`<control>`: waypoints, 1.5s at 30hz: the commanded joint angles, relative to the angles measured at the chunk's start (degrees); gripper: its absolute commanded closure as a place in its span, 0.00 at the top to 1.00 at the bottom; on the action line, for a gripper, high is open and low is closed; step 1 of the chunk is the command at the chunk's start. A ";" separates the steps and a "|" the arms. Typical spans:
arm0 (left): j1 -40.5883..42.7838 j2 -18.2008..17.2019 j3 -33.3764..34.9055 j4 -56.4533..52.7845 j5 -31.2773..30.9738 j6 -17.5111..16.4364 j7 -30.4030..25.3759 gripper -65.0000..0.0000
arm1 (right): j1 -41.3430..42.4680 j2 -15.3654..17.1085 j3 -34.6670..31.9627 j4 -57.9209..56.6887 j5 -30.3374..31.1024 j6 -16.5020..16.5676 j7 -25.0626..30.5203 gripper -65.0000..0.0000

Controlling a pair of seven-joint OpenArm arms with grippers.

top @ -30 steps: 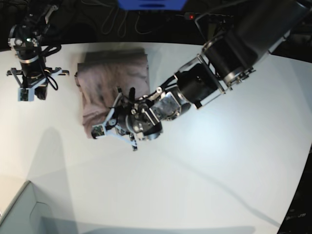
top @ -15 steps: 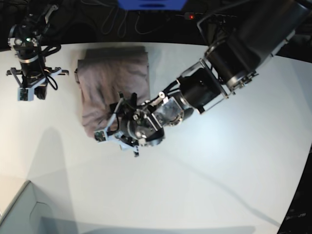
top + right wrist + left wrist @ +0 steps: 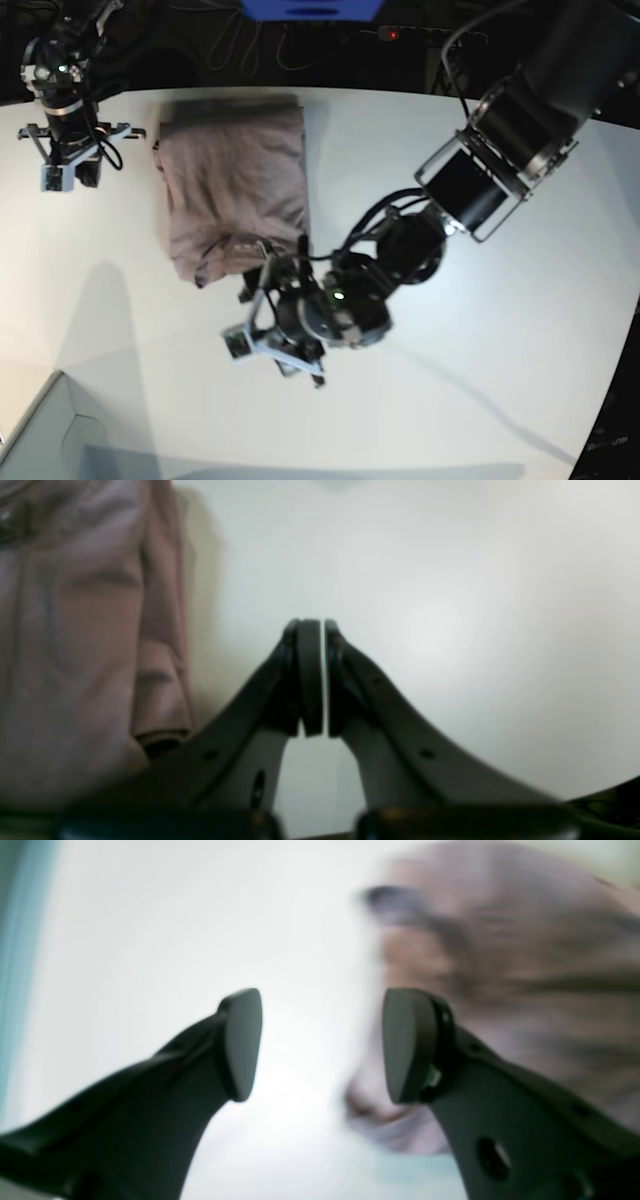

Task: Layout the t-shirt on the table in an organized manner, then fold the t-shirt properly

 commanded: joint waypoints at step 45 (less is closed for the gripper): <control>54.86 3.24 -103.26 14.85 0.06 -13.94 8.66 0.33 | -9.05 4.34 3.21 -3.90 13.04 0.77 1.84 0.00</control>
